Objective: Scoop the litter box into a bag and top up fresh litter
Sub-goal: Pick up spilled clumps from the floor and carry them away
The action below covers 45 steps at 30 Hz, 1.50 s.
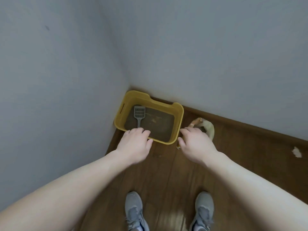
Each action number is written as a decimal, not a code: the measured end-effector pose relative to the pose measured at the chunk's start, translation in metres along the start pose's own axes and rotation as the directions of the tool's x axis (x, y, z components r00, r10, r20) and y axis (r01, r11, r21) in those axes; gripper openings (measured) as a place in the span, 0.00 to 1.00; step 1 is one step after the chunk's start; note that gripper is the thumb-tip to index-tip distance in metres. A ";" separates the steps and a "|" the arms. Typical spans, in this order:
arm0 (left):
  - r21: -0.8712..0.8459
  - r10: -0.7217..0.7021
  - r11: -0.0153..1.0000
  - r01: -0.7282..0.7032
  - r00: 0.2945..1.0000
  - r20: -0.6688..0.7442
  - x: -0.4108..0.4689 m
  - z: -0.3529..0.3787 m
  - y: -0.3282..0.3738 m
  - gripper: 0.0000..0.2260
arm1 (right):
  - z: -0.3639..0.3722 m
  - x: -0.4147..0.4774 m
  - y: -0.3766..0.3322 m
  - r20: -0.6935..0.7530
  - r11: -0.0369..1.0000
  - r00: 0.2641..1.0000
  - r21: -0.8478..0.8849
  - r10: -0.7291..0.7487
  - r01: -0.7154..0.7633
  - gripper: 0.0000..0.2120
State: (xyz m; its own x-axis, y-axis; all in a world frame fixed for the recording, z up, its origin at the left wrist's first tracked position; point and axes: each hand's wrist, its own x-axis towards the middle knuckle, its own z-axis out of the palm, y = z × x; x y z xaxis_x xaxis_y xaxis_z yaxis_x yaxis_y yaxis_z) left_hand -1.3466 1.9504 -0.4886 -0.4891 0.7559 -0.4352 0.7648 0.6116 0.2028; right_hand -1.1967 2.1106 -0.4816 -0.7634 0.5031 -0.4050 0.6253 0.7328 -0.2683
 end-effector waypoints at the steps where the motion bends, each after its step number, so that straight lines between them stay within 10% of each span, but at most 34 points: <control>1: 0.004 0.002 1.000 -0.002 1.000 0.005 0.001 0.003 -0.008 0.21 | 0.006 -0.001 -0.006 -0.007 1.000 1.000 0.022 0.011 -0.011 0.21; 45: -0.033 0.432 0.900 -0.435 0.880 0.197 0.226 0.412 -0.180 0.18 | 0.446 0.183 0.073 0.100 0.982 0.988 0.161 -0.117 0.100 0.25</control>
State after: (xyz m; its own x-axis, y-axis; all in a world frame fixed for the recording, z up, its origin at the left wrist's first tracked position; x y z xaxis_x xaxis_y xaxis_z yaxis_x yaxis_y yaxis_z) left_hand -1.4220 1.9148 -0.9847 -0.0174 0.8837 -0.4678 0.8870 0.2296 0.4007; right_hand -1.2186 2.0521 -0.9652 -0.8115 0.3652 -0.4562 0.5635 0.6960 -0.4451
